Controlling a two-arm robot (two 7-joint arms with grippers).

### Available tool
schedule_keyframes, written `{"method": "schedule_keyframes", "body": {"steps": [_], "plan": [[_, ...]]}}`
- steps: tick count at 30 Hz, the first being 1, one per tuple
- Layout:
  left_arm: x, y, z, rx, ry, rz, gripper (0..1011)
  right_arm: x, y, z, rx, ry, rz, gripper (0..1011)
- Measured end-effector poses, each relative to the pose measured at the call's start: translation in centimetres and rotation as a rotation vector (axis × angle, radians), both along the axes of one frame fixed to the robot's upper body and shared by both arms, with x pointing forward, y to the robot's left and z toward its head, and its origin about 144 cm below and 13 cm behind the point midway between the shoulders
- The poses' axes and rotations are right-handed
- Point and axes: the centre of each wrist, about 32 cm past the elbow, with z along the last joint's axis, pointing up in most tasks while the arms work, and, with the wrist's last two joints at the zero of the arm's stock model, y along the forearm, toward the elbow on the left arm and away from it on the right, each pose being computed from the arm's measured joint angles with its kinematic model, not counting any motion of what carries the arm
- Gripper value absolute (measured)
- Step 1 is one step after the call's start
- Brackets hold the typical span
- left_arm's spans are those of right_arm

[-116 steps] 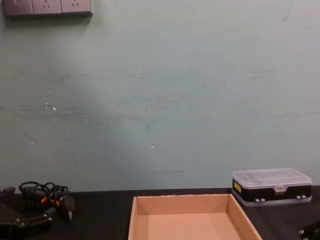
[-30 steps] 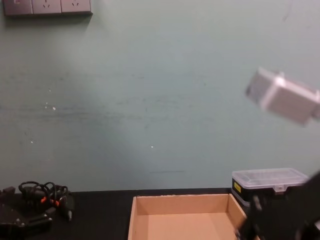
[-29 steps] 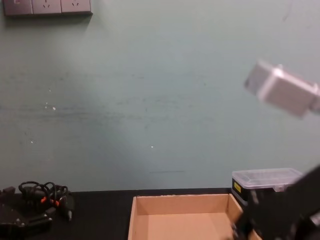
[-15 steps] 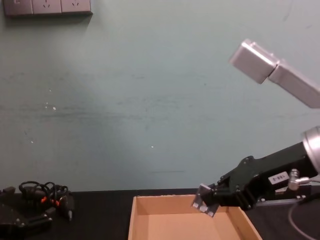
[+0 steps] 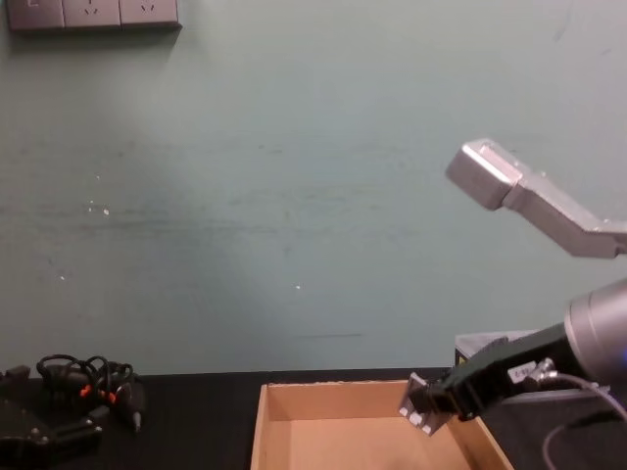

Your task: Use one hand to pick up the angle iron from the table and place it into the box.

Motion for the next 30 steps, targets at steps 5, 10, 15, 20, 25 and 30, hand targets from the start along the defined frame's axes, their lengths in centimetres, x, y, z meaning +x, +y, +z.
{"method": "schedule_keyframes", "body": {"steps": [5, 10, 15, 20, 25, 30], "plan": [[0.0, 0.0, 0.0, 0.000, 0.000, 0.000, 1000, 0.2, 0.4, -1.0, -0.006, 0.016, -0.019, 58], [0.0, 0.0, 0.0, 0.000, 0.000, 0.000, 1000, 0.3, 0.7, -1.9, -0.015, 0.037, -0.031, 58], [0.0, 0.0, 0.0, 0.000, 0.000, 0.000, 1000, 0.3, 0.8, -2.3, -0.024, 0.050, -0.035, 58], [0.0, 0.0, 0.0, 0.000, 0.000, 0.000, 1000, 0.3, 0.8, -2.4, -0.024, 0.059, -0.029, 94], [0.0, 0.0, 0.0, 0.000, 0.000, 0.000, 1000, 0.3, 0.9, -2.4, -0.024, 0.060, -0.028, 222], [0.0, 0.0, 0.0, 0.000, 0.000, 0.000, 1000, 0.2, 0.8, -2.3, -0.018, 0.049, -0.032, 397]]}}
